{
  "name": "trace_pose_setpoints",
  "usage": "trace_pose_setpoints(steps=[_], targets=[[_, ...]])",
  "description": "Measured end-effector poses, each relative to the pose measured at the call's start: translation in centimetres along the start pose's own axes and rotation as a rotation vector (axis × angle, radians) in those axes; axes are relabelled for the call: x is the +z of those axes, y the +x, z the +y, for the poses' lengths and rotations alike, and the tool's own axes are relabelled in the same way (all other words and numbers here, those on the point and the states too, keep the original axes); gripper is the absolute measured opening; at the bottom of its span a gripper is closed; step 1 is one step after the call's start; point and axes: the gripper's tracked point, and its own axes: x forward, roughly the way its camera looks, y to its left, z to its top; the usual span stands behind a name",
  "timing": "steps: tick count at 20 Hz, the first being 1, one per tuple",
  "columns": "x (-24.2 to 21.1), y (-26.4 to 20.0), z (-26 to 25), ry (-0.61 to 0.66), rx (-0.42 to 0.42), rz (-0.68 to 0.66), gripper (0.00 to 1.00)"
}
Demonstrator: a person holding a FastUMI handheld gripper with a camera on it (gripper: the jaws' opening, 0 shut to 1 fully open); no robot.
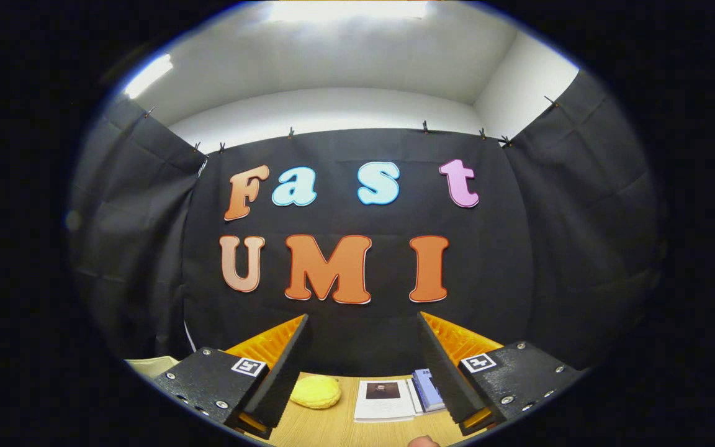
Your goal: Open the storage box then place both shoes into the box .Put the left shoe in first, then the right shoe, with the right side of both shoes facing outward in a uniform manner.
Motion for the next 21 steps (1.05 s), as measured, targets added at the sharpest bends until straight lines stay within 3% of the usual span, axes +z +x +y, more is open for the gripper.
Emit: trace_pose_setpoints(steps=[21], targets=[[-0.6, 2.9, 6.2, -0.001, 0.079, 0.007, 0.98]])
